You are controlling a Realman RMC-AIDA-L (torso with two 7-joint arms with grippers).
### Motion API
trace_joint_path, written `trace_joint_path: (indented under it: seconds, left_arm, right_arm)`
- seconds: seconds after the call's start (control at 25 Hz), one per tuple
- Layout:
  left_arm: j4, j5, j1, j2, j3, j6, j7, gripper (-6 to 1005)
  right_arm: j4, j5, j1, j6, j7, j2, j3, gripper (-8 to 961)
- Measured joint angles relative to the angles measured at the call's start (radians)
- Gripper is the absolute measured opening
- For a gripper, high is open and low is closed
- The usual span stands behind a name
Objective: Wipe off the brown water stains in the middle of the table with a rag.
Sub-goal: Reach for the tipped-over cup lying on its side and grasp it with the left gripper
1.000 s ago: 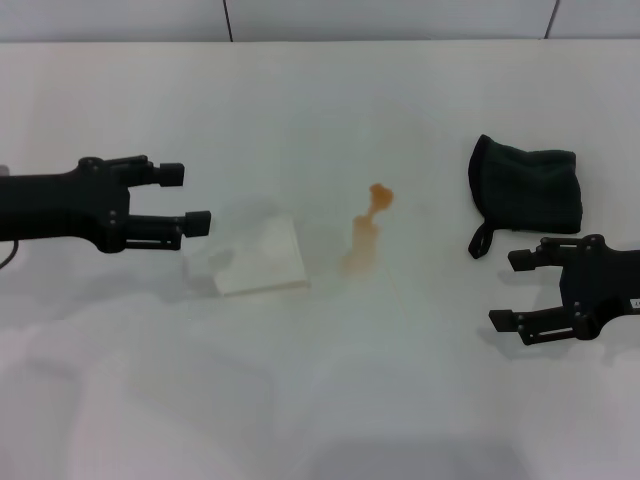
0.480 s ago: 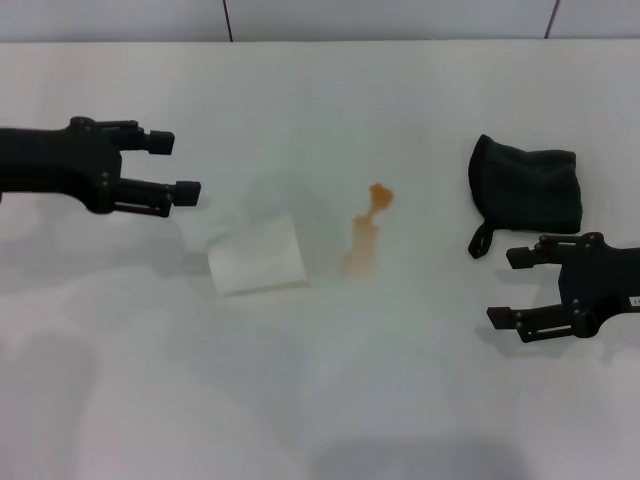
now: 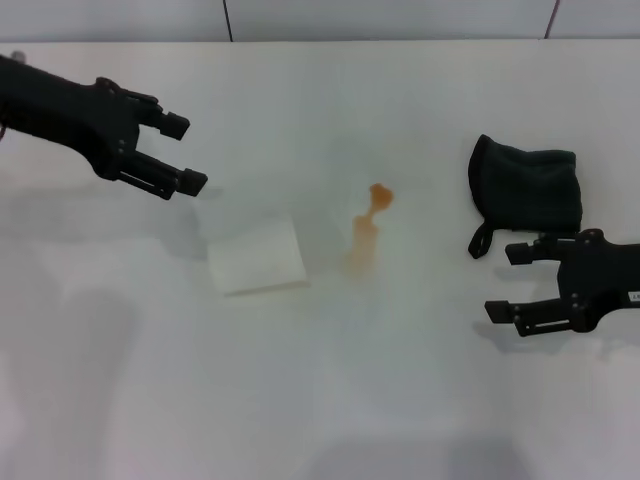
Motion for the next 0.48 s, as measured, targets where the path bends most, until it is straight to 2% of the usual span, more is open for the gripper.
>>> trace_joint_path:
  seconds: [0.16,0.36,0.48]
  left_arm:
    - [0.009,0.118,-0.074,-0.007,0.000,-0.026,-0.010,881]
    - [0.013,0.270,-0.179,-0.054,0.000,-0.047,-0.009,881]
    - [0.015,0.296,-0.204,-0.080,0.000,-0.068,0.000,880]
  right_arm:
    - [0.005,0.009,0.000,0.001,0.000,0.000,0.000,857]
    - [0.008,0.017,0.000,0.002,0.000,0.001,-0.003,857]
    - [0.009,0.023,-0.001,0.002,-0.001,0.001,-0.007,857]
